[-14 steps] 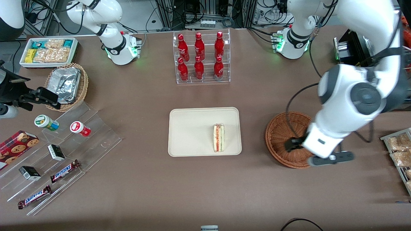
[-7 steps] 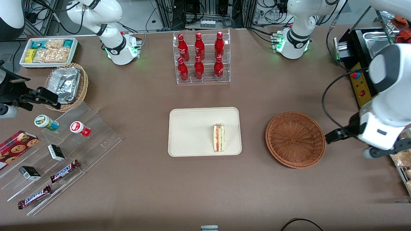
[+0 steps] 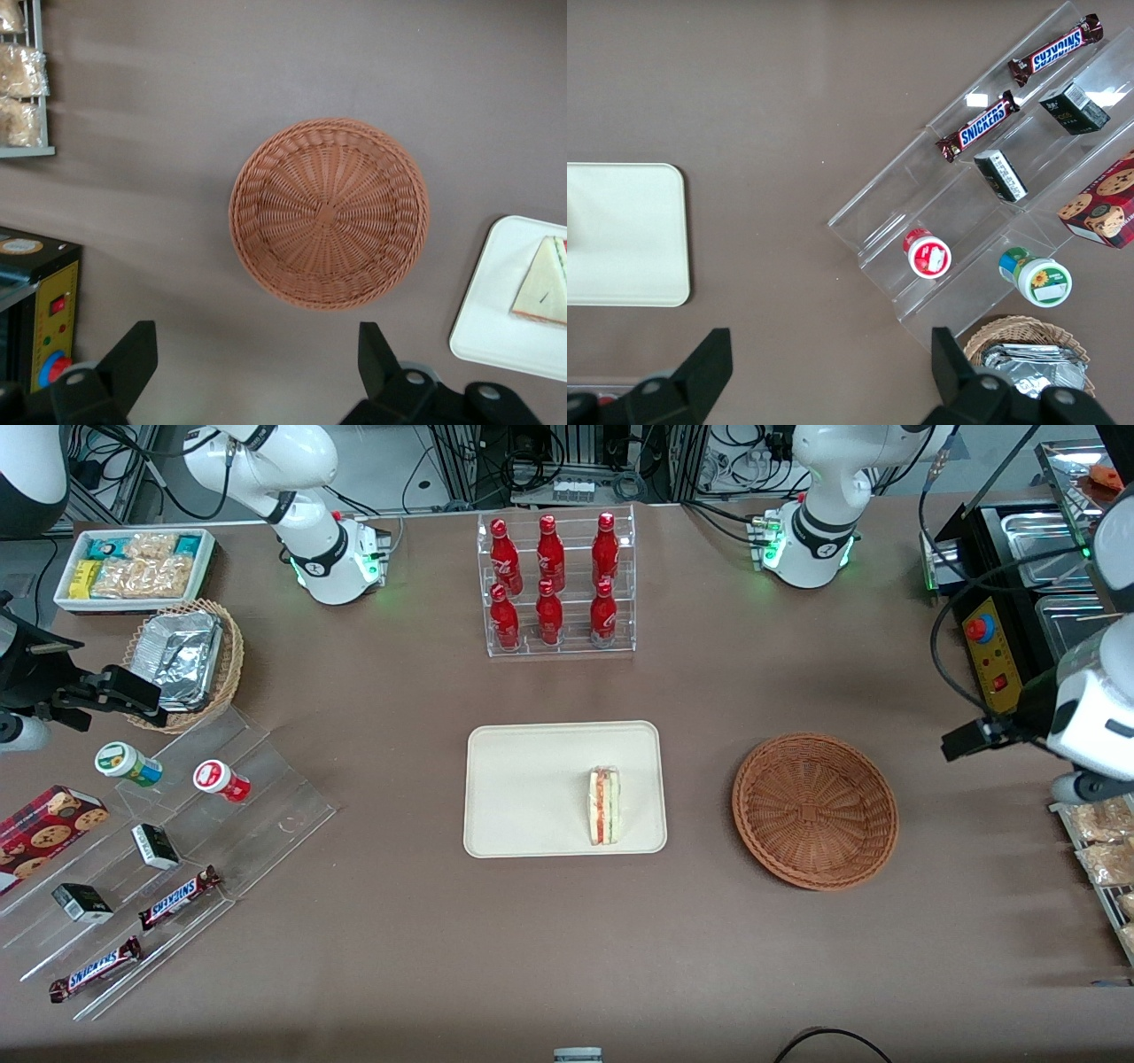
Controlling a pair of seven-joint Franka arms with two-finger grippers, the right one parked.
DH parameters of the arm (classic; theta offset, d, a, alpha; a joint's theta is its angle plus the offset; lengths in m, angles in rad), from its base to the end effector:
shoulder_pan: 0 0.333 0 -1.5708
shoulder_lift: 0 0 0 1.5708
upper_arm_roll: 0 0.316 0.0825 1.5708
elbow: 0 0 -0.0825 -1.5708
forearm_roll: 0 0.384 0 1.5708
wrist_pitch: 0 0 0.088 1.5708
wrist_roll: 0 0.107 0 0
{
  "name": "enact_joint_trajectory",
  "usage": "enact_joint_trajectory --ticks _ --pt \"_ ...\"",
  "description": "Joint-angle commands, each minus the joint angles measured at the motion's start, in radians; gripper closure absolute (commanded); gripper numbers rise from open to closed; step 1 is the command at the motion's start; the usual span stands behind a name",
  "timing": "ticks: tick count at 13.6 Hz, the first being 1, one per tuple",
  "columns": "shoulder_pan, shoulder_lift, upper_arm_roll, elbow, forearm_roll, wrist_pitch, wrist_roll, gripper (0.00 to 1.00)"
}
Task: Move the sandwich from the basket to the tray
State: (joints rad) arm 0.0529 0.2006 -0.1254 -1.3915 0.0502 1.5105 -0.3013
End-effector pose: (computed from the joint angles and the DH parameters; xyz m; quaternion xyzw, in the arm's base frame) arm 0.6074 -0.0306 0.5876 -0.9924 -0.1153 0.0370 0.0198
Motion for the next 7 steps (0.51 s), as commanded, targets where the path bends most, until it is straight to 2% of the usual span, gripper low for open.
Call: enact_joint_trajectory --ticks 1,4,7 --pt "0.010 -0.065 -0.002 -0.090 -0.010 0.008 0.019 0.00" --pt "0.008 -0.138 0.003 -0.188 -0.010 0.034 0.021 0.00" --pt "-0.002 -0.174 0.013 -0.199 -0.004 -0.033 0.109 0.00"
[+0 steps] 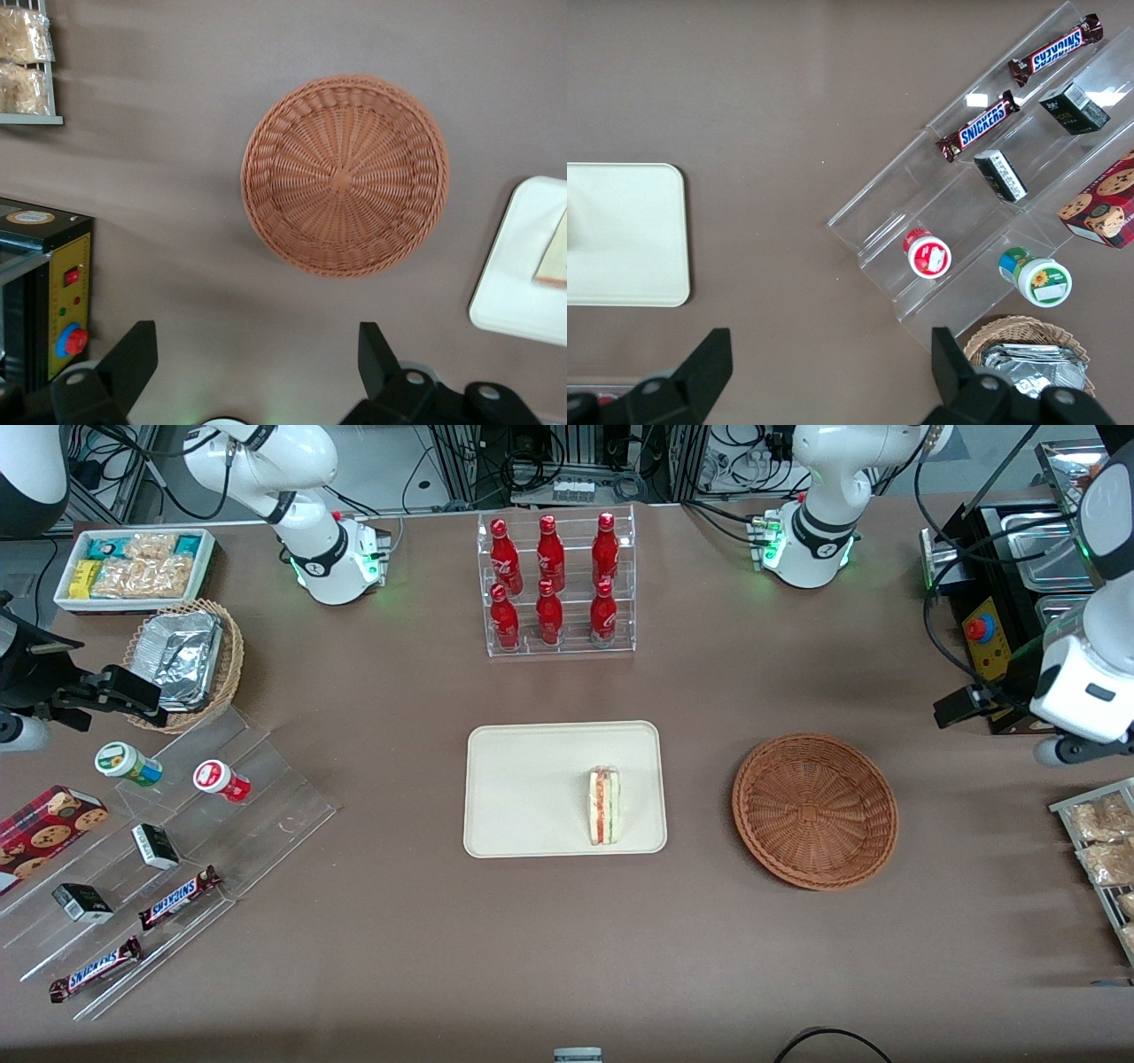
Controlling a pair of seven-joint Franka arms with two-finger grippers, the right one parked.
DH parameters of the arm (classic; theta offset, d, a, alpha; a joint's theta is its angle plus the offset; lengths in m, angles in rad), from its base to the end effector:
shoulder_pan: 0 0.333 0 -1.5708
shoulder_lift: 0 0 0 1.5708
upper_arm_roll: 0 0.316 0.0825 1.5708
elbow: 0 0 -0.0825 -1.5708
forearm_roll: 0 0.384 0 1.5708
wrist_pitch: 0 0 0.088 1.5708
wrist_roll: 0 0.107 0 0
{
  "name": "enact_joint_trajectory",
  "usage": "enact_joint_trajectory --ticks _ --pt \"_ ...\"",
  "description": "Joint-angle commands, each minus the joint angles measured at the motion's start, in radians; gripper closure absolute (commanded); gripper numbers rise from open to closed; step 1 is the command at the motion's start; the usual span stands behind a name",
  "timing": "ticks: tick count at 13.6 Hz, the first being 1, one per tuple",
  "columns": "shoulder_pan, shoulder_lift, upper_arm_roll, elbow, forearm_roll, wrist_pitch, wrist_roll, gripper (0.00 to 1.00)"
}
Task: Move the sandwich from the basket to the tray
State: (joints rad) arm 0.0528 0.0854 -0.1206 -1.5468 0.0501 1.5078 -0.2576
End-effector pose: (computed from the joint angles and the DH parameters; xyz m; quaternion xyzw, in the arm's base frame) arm 0.5706 -0.0303 0.5829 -0.9934 -0.0945 0.0578 0.0297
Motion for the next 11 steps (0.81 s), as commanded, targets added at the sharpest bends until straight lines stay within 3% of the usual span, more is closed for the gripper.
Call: enact_joint_trajectory --ticks 1,9,11 --pt "-0.002 -0.067 0.009 -0.041 -0.004 -0.044 0.072 0.00" --pt "-0.005 -0.064 0.009 -0.015 -0.018 -0.044 0.064 0.00" --pt "-0.005 -0.062 0.010 -0.015 -0.055 -0.044 0.061 0.00"
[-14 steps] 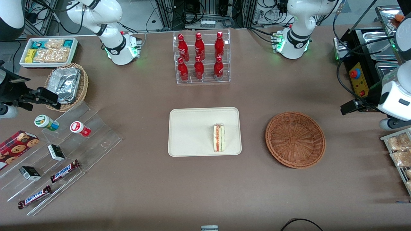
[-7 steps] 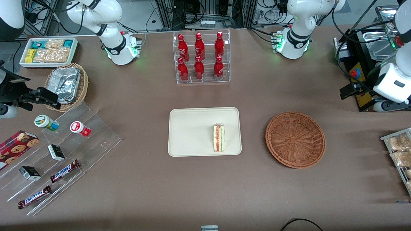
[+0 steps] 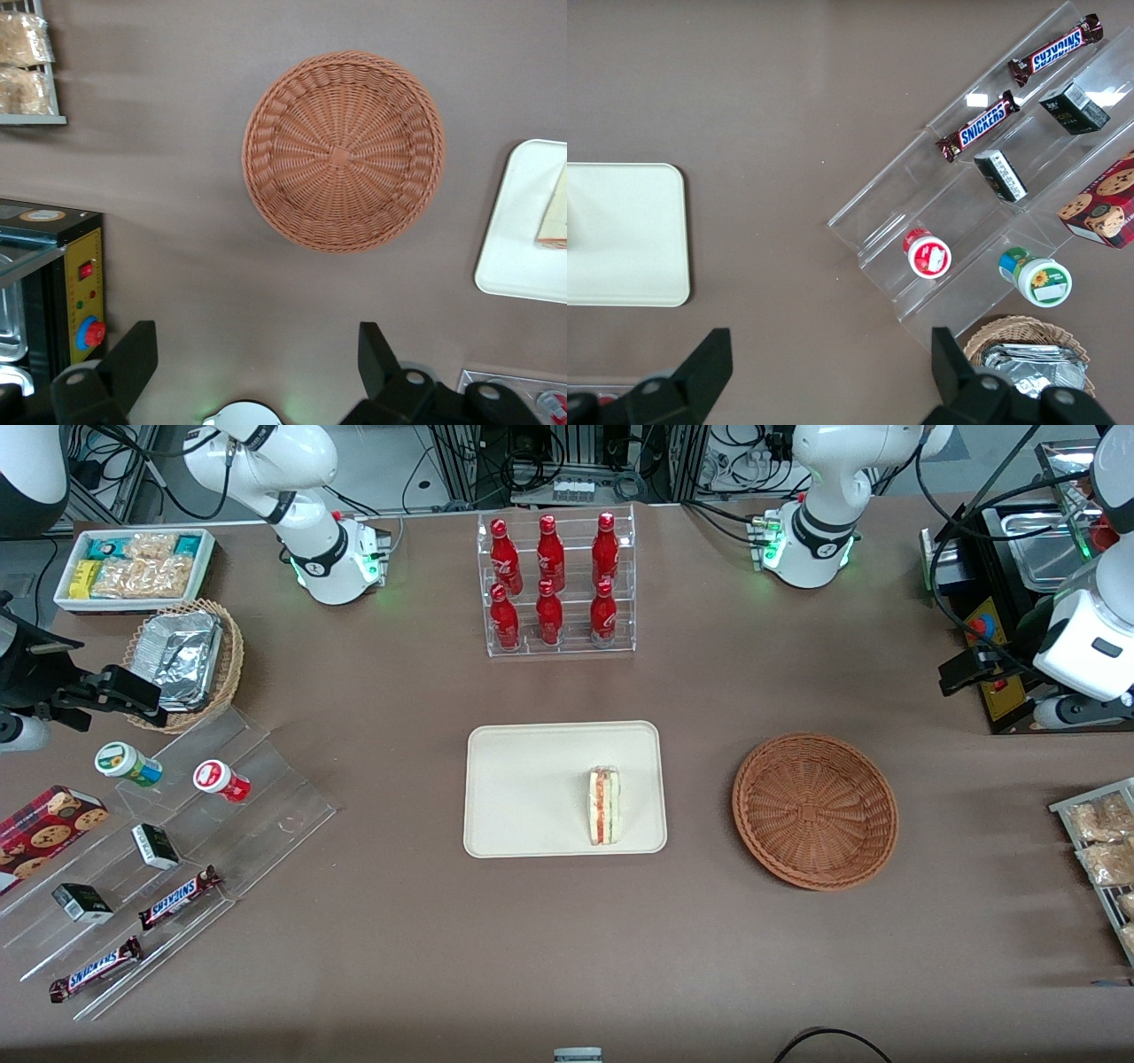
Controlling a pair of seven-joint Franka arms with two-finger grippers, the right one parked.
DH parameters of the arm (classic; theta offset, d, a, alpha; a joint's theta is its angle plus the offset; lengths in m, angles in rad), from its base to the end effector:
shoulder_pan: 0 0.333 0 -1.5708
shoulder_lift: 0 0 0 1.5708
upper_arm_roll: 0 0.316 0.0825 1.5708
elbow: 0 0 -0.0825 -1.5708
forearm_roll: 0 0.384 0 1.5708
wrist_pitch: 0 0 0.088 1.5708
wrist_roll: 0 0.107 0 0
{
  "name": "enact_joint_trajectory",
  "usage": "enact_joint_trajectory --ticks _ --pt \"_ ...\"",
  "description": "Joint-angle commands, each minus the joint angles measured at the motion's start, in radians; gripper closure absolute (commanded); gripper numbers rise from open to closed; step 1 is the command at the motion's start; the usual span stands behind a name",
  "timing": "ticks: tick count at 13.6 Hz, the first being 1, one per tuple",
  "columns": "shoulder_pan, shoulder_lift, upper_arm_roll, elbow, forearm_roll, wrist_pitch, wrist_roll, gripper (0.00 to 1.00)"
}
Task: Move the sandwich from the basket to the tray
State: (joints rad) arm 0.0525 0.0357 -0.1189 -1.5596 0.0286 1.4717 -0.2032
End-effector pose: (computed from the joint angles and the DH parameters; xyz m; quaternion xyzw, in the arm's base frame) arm 0.5528 -0.0323 0.6021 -0.9957 -0.0687 0.0594 0.0204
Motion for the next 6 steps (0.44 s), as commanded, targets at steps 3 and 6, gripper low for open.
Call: enact_joint_trajectory --ticks 3,6 --pt "-0.042 -0.014 0.047 -0.004 -0.041 -0.007 0.007 0.00" --pt "-0.042 -0.019 0.047 -0.005 -0.041 -0.008 0.008 0.00"
